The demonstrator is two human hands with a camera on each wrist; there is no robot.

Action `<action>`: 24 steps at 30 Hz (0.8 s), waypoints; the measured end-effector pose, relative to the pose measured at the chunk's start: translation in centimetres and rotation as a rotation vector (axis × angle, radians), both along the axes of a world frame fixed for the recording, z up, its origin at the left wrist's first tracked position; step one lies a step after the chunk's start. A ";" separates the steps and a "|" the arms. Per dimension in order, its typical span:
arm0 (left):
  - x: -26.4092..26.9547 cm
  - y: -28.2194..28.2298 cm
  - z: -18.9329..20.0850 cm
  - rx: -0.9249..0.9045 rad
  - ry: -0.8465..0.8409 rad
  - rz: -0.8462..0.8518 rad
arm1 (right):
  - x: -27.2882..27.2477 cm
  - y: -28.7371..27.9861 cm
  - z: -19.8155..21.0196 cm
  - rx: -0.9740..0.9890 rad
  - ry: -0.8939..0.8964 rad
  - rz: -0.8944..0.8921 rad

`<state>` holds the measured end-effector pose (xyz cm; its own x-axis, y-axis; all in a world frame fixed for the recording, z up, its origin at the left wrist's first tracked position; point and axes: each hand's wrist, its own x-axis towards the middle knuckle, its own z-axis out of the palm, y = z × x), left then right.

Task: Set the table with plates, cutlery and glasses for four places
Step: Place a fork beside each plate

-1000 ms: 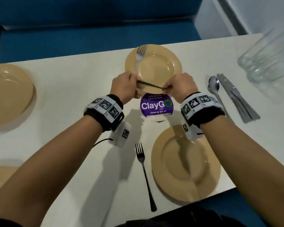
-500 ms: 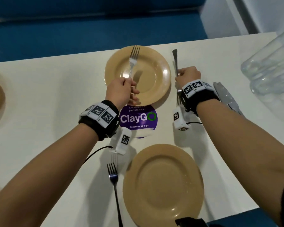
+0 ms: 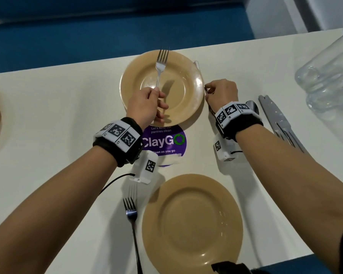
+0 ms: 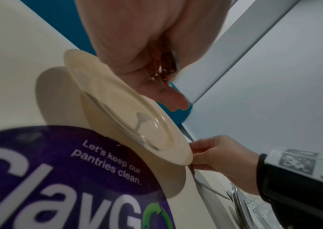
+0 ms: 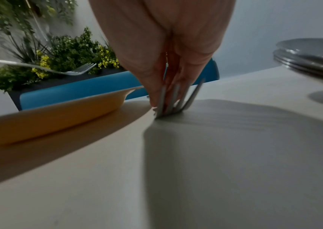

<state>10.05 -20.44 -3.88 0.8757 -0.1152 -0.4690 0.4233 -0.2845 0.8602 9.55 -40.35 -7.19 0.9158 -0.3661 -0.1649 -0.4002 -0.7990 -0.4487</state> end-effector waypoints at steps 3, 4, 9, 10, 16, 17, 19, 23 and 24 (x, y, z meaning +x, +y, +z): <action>0.1 -0.3 -0.1 0.073 -0.035 -0.026 | 0.3 -0.3 -0.2 0.016 0.008 -0.016; 0.2 -0.4 -0.1 0.101 -0.051 -0.037 | 0.6 -0.4 -0.1 0.022 0.010 -0.025; 0.4 -0.4 -0.5 0.162 -0.075 -0.052 | 1.9 -1.0 -0.1 0.040 0.011 -0.038; 0.4 -0.3 -0.5 0.165 -0.073 -0.051 | 2.2 -1.0 -0.1 0.044 0.013 -0.038; 0.6 -0.5 -0.7 0.175 -0.068 -0.055 | 3.1 -1.2 -0.3 0.029 0.006 -0.014; 0.6 -0.6 -0.8 0.174 -0.066 -0.053 | 3.0 -1.1 -0.4 0.025 0.003 -0.009; 0.7 -0.7 -0.8 0.170 -0.064 -0.052 | 2.9 -1.1 -0.6 0.018 0.004 0.002; 0.8 -0.9 -0.7 0.135 -0.040 -0.044 | 2.9 -1.2 -0.7 -0.008 0.012 0.020; 0.8 -0.9 -0.6 0.133 -0.038 -0.045 | 3.0 -1.2 -0.8 -0.012 0.009 0.018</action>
